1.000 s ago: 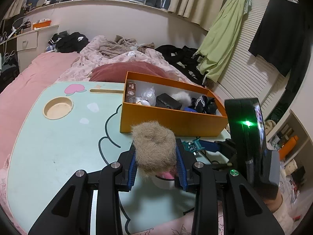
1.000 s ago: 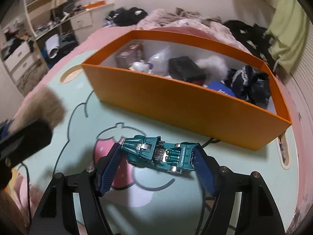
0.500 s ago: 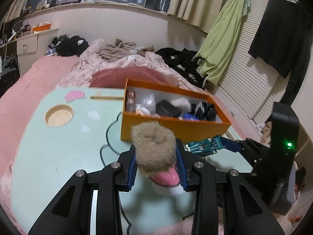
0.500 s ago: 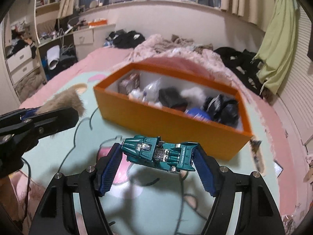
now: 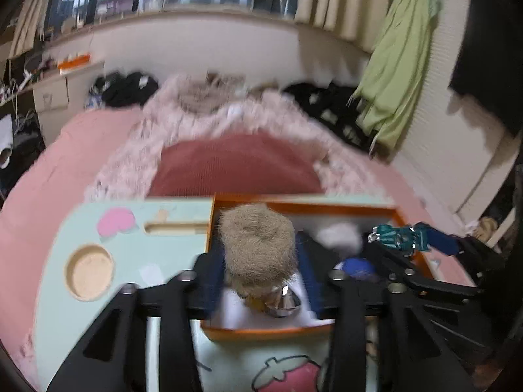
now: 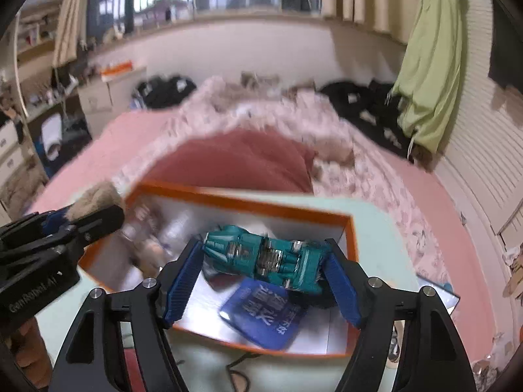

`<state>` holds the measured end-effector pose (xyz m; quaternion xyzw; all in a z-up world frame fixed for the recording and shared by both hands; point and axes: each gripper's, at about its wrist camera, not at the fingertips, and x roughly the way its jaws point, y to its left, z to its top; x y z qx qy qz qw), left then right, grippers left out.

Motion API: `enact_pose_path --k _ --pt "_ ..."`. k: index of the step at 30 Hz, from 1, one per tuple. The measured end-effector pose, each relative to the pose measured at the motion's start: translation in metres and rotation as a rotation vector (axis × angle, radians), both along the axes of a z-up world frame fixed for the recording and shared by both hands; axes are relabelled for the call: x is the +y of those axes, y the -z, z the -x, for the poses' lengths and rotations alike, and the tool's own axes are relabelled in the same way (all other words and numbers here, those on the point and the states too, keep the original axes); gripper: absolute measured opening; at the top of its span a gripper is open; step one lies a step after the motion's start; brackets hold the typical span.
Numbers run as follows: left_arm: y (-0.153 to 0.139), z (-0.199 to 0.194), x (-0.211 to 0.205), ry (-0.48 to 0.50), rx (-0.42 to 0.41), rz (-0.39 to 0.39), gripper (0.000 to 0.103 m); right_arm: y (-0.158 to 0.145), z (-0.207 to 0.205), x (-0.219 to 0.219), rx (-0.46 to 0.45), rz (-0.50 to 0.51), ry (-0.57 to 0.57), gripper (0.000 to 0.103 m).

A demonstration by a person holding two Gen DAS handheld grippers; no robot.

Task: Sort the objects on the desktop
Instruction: 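Drop the fluffy item into the orange box while the right tool drops the green car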

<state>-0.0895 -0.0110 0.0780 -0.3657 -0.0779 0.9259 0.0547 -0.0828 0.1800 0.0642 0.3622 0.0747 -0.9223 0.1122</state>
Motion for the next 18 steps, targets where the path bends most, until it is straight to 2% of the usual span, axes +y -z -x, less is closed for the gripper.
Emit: enact_pose_path --k 1,3,4,6,9,18 --pt "0.01 0.006 0.001 0.001 -0.045 -0.005 0.06 0.008 0.005 0.001 -0.029 -0.022 0.004 0.081" --pt "0.012 -0.002 0.012 0.003 0.009 0.077 0.069 0.022 0.007 0.0 -0.052 -0.068 0.0 0.083" --pt "0.013 -0.006 0.018 0.01 0.02 0.11 0.07 0.024 0.003 0.002 -0.024 -0.054 -0.01 0.083" --pt "0.013 -0.008 0.015 0.012 0.009 0.084 0.072 0.025 -0.001 0.005 -0.024 -0.04 -0.011 0.084" --pt "0.01 -0.013 0.014 0.033 -0.004 0.086 0.074 0.027 -0.006 0.008 -0.048 -0.026 -0.021 0.084" --pt "0.014 -0.043 0.005 0.04 0.012 0.069 0.074 0.027 -0.032 0.003 -0.036 -0.022 -0.049 0.084"
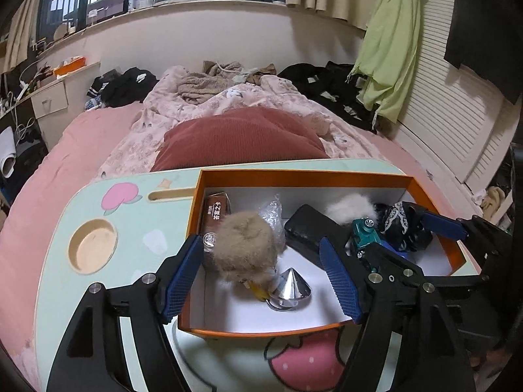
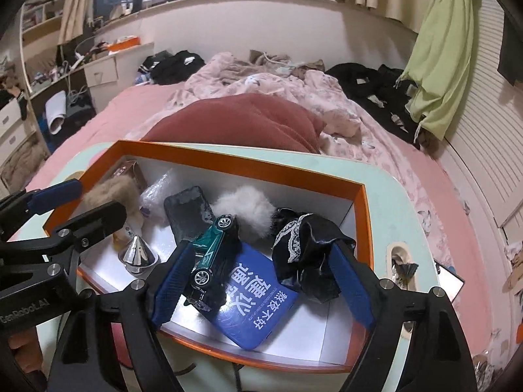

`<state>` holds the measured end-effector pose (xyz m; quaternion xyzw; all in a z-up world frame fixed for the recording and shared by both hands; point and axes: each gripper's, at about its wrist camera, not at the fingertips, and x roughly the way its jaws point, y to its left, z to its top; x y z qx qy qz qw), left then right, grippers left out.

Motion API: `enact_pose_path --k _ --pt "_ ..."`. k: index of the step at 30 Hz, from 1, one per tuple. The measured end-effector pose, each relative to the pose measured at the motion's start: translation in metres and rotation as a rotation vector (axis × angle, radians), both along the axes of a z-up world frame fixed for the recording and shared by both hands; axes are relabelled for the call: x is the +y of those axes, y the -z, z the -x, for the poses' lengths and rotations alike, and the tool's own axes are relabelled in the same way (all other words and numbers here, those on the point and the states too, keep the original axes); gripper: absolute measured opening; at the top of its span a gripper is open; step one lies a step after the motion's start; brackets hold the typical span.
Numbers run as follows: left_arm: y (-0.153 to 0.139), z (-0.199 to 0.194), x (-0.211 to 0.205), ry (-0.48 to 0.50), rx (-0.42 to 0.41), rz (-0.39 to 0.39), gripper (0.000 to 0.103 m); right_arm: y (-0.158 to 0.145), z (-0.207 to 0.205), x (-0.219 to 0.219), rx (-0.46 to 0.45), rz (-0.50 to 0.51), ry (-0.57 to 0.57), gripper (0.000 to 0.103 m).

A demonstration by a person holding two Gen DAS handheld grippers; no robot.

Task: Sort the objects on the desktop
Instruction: 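Drop the fluffy item into the orange box while the right tool drops the green car, then withdraw both open tools from the orange box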

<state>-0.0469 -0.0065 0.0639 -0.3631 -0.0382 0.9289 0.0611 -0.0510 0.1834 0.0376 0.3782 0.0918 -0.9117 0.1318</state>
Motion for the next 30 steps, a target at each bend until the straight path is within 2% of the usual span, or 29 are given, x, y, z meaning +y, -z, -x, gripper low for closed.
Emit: enact_pose_path --k 8,11,13,15,16,19,22,25,28,29,30 --pt "0.0 -0.012 -0.004 -0.01 0.017 -0.014 0.074 -0.001 -0.012 -0.003 0.008 0.014 -0.022 0.084" --pt "-0.009 -0.028 -0.004 -0.005 0.071 -0.008 0.074 -0.012 -0.025 0.007 0.039 0.07 -0.025 0.084" --pt "-0.016 -0.043 -0.005 0.004 0.084 -0.008 0.074 -0.024 -0.041 0.015 0.082 0.105 -0.036 0.087" --pt "-0.021 -0.055 -0.006 0.011 0.075 -0.021 0.082 -0.032 -0.057 0.021 0.105 0.118 -0.036 0.093" --pt "-0.022 -0.063 -0.007 0.013 0.07 -0.029 0.082 -0.034 -0.065 0.024 0.107 0.123 -0.038 0.096" --pt "-0.02 -0.086 -0.008 0.018 0.052 -0.036 0.082 -0.027 -0.088 0.032 0.075 0.128 -0.064 0.096" --pt "-0.003 -0.095 -0.002 0.018 -0.03 -0.011 0.083 -0.003 -0.1 0.031 0.019 0.066 -0.065 0.096" --pt "0.022 -0.09 0.011 0.04 -0.121 0.051 0.083 0.022 -0.103 0.026 -0.031 -0.001 -0.063 0.096" --pt "0.04 -0.081 0.017 0.028 -0.197 0.091 0.083 0.038 -0.098 0.027 -0.097 -0.022 -0.05 0.098" --pt "0.049 -0.075 0.018 0.025 -0.241 0.102 0.083 0.041 -0.095 0.031 -0.114 0.006 -0.044 0.099" --pt "0.052 -0.074 0.018 0.02 -0.245 0.108 0.092 0.043 -0.094 0.035 -0.123 0.015 -0.033 0.103"
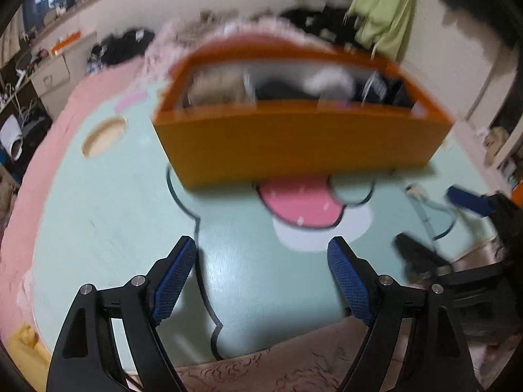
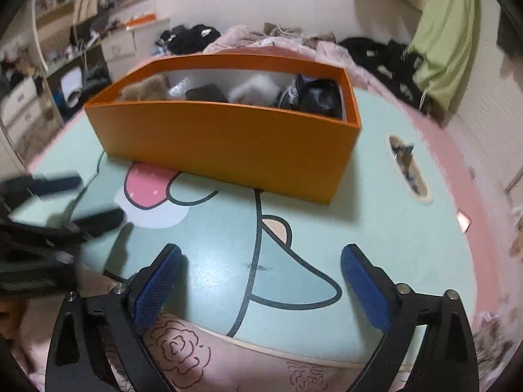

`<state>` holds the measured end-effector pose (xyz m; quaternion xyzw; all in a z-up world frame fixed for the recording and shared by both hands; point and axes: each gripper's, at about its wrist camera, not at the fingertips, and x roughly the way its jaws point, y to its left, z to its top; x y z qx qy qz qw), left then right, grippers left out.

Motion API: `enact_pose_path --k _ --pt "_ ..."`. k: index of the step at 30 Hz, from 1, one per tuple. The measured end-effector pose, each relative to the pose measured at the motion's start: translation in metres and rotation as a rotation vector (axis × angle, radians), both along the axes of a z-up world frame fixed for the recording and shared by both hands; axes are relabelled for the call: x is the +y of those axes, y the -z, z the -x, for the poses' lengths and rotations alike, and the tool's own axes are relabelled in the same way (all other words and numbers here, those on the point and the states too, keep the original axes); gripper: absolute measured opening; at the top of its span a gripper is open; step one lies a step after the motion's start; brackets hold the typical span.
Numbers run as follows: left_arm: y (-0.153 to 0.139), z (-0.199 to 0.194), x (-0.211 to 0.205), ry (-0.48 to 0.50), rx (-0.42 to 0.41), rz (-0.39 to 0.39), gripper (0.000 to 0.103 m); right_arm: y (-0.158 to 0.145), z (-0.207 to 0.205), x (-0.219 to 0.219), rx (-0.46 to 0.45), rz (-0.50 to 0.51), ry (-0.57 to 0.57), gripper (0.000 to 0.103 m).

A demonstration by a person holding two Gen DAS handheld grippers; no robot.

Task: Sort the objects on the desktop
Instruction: 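Withdraw both open tools from the orange box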

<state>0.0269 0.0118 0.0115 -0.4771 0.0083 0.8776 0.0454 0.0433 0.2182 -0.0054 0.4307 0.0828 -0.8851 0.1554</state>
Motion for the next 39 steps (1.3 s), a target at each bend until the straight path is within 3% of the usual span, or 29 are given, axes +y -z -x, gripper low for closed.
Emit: enact_pose_path --k 3,39 --pt "0.0049 0.0008 -0.0027 -0.019 -0.012 0.001 0.103 0.0038 -0.0024 0.0064 0.012 0.002 0.024 0.103" --pt "0.0065 -0.0033 -0.005 0.011 0.009 -0.007 0.103 0.0055 -0.0056 0.0043 0.023 0.005 0.02 0.103"
